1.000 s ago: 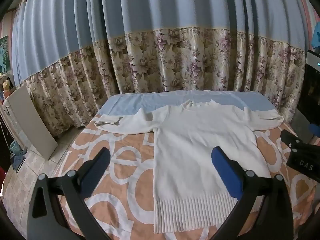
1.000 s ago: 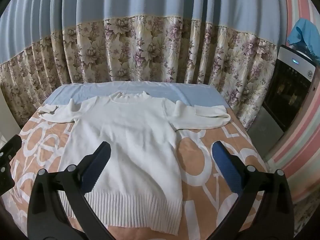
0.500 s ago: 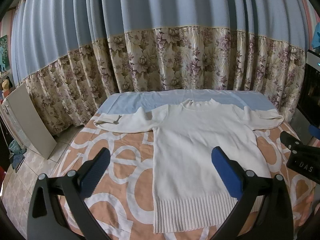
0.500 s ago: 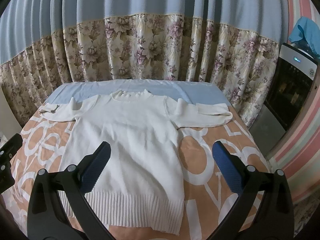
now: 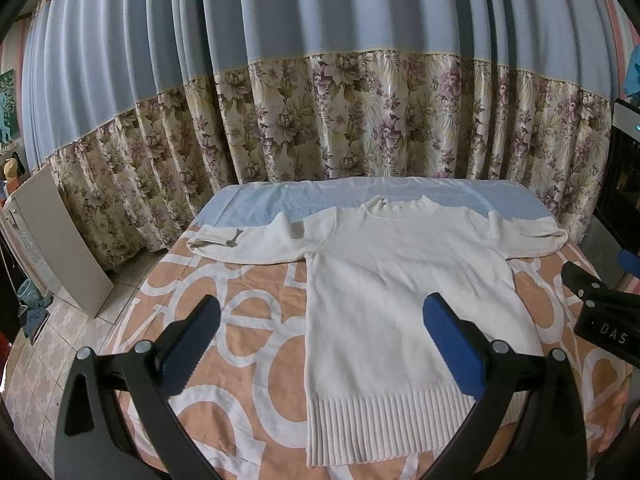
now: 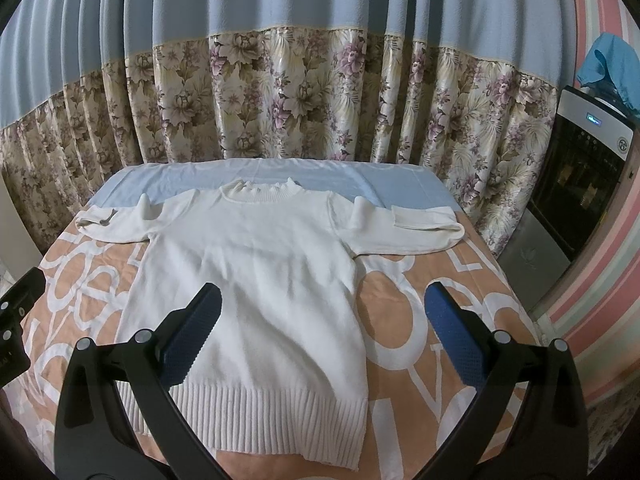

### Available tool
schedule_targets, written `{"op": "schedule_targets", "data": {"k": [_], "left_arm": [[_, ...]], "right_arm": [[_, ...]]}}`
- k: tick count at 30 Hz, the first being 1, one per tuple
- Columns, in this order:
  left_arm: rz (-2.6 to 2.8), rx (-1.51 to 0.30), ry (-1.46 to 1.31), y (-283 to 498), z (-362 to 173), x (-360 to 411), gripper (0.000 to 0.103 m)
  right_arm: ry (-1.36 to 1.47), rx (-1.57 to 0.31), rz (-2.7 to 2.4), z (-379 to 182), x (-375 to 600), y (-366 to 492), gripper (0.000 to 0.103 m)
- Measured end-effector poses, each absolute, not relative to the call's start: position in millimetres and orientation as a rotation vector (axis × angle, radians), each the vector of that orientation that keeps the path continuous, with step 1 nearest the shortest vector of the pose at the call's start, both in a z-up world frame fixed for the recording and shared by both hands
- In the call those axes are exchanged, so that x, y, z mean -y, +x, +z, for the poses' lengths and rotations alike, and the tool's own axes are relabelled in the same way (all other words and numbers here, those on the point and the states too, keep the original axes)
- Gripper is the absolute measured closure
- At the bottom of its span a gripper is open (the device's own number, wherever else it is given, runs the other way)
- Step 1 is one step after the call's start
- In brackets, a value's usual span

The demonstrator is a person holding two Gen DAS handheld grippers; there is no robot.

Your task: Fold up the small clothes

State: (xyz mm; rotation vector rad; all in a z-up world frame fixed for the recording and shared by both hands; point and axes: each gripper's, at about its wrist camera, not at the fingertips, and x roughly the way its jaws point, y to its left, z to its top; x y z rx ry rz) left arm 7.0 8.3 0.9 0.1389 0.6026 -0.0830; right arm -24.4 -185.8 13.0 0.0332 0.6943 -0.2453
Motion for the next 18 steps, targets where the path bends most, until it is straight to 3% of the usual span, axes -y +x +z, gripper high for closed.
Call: {"op": "schedule_targets", "data": {"k": [18], "left_arm": [[-0.081,-0.604,0.14,7.5,1.5,-8.0,0.002]], "right_arm": [[0.029,-0.701,-0.244,7.5,184.5,-22.3,0.003]]}}
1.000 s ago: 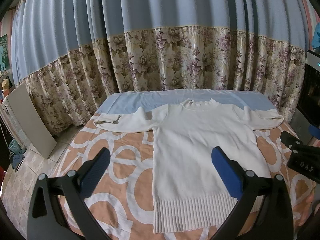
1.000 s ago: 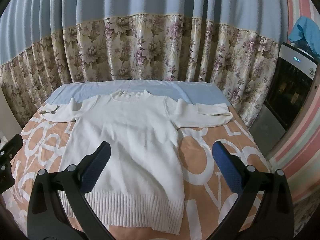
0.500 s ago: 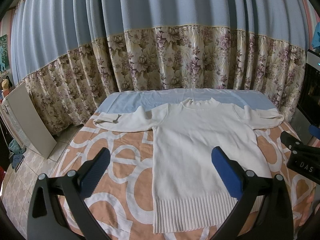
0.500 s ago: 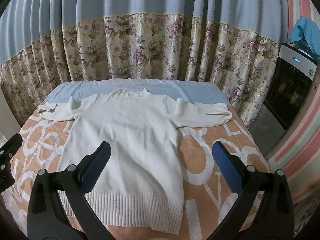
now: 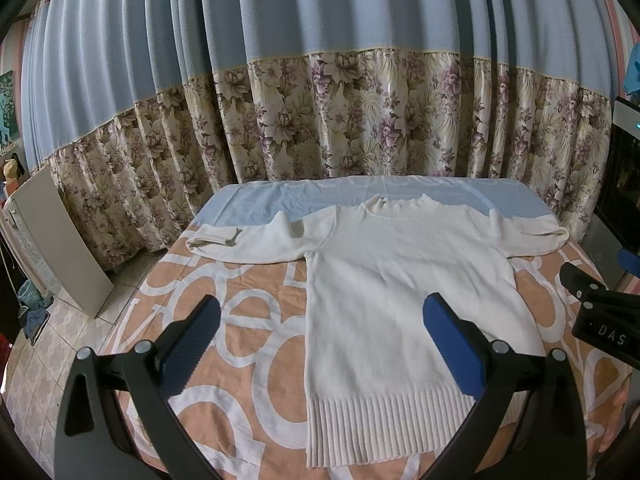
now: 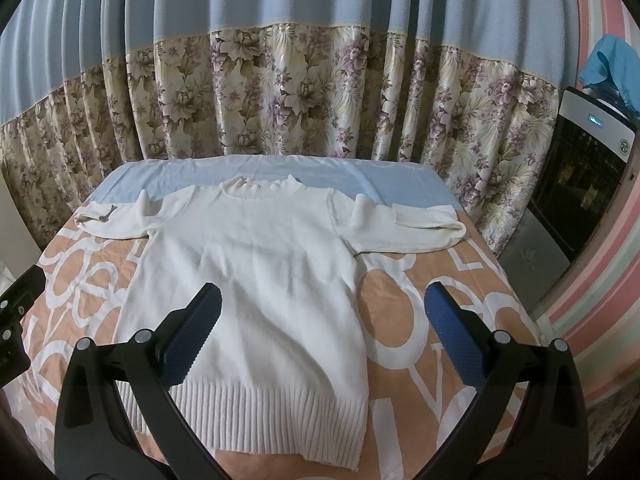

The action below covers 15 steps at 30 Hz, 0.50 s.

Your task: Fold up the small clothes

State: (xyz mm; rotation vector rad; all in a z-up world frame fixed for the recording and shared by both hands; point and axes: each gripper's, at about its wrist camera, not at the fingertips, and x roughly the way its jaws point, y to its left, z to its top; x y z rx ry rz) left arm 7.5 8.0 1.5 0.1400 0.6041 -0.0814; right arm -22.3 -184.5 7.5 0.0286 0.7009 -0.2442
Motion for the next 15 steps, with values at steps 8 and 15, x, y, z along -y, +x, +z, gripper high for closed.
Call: {"op": "schedule_targets", "data": {"k": [8,15], "left_arm": [[-0.082,-0.606,0.142,7.7,1.5,-7.7,0.002],[-0.081,-0.606,0.142,7.8,1.8,-7.6,0.002]], "right_arm": [[0.029,-0.701,-0.243,6.2,183.5,-21.7,0.003],[0.027,-0.702,-0.244,7.0,183.1,-21.6,0.003]]}}
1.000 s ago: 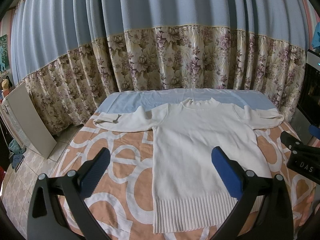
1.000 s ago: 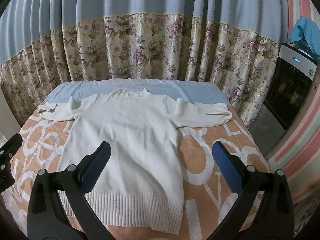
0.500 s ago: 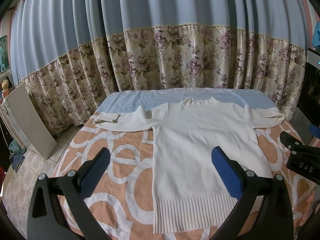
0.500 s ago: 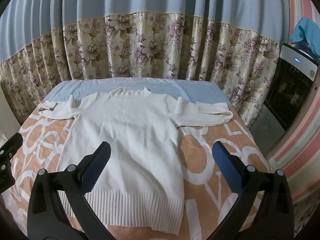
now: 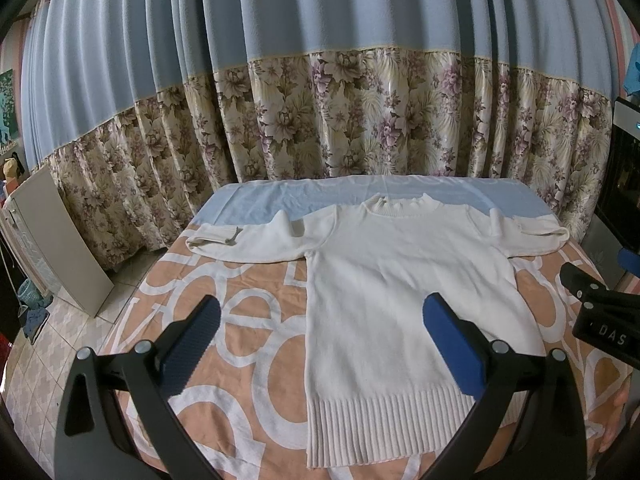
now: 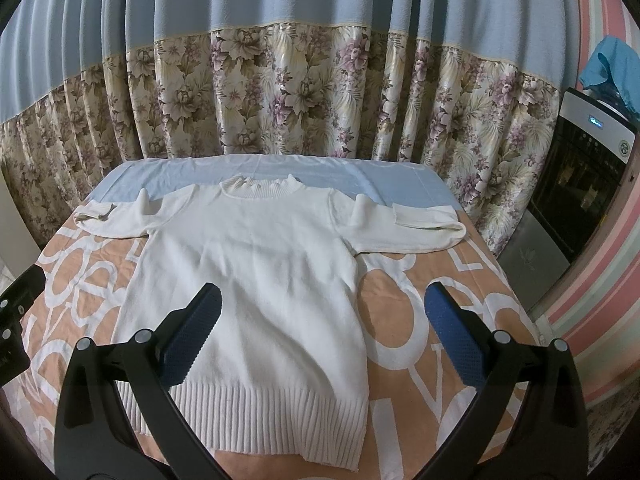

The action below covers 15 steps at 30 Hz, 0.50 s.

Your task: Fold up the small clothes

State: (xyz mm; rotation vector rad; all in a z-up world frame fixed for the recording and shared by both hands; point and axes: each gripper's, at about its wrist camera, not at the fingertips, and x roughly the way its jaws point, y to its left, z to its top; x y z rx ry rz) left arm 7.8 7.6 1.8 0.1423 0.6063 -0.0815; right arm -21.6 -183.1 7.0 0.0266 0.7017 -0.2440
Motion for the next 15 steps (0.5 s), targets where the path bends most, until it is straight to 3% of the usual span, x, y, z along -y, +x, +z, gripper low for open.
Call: {"op": "schedule_targets", "data": {"k": [15], "left_arm": [[-0.082,-0.607,0.142,7.5,0.9,-7.4,0.002]], "right_arm": [[0.024,-0.703,-0.246,5.8,184.4,-21.8,0.003]]}}
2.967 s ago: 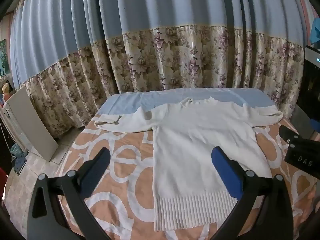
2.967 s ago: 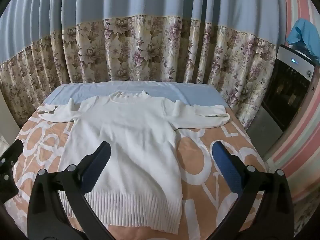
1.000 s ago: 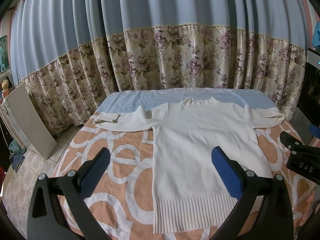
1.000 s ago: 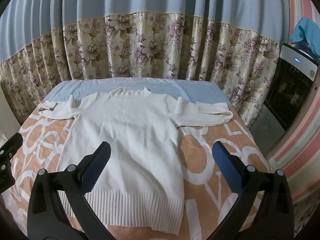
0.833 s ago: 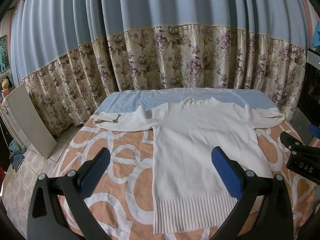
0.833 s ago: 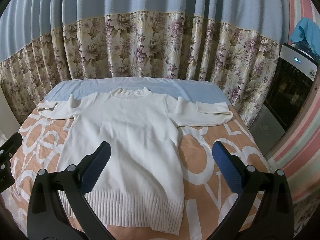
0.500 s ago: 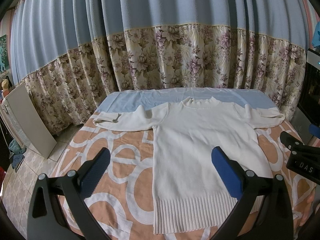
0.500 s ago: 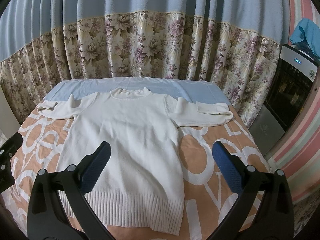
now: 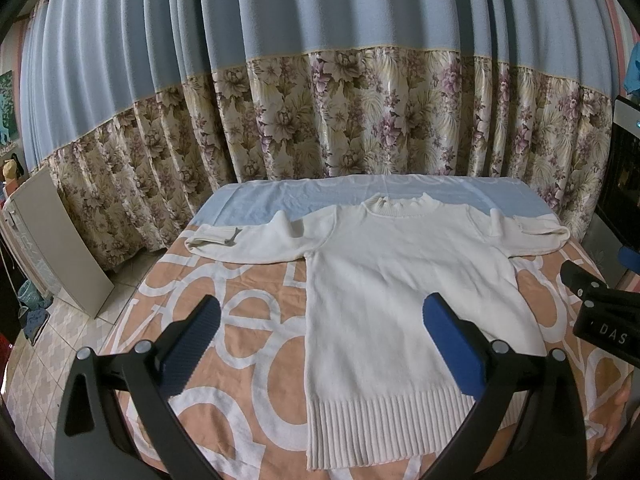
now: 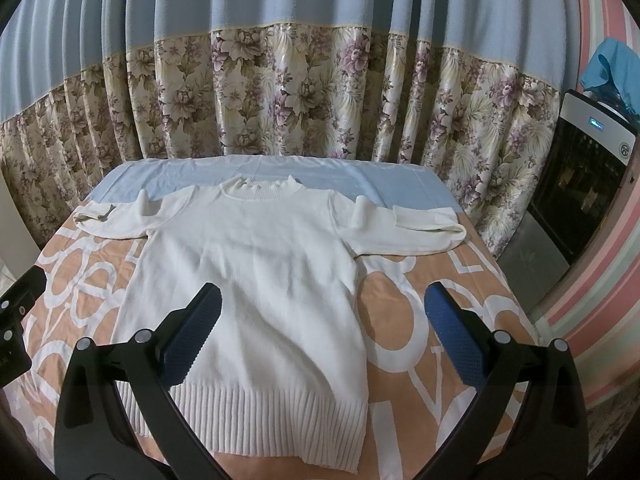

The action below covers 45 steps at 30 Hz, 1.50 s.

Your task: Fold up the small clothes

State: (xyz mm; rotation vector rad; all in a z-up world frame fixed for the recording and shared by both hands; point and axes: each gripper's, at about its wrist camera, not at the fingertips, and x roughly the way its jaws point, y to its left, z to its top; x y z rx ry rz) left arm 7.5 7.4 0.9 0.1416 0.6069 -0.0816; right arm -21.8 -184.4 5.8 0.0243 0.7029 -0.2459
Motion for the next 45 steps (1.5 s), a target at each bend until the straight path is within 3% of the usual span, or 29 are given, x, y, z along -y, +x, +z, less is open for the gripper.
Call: {"op": "schedule_targets", "data": {"k": [14,37,45], "left_arm": [[-0.092,-0.65,0.165,19.1,-17.7,-2.0,0.002],[-0.215,-0.653,0.225,152.3,-53.8,80.5,0.002],[-0.298,-0.823,0.172,228.2,-91.5,115.6,0.002]], "right_arm": [[0.024,-0.731,-0.242,-21.1,196.4,-5.2,0.003],[-0.112,-0.631,-0.203,-44.4,291.2,86.4,0.003],[-0.141,-0.746,-0.178,-87.8,366.9,159.8,0.003]]}}
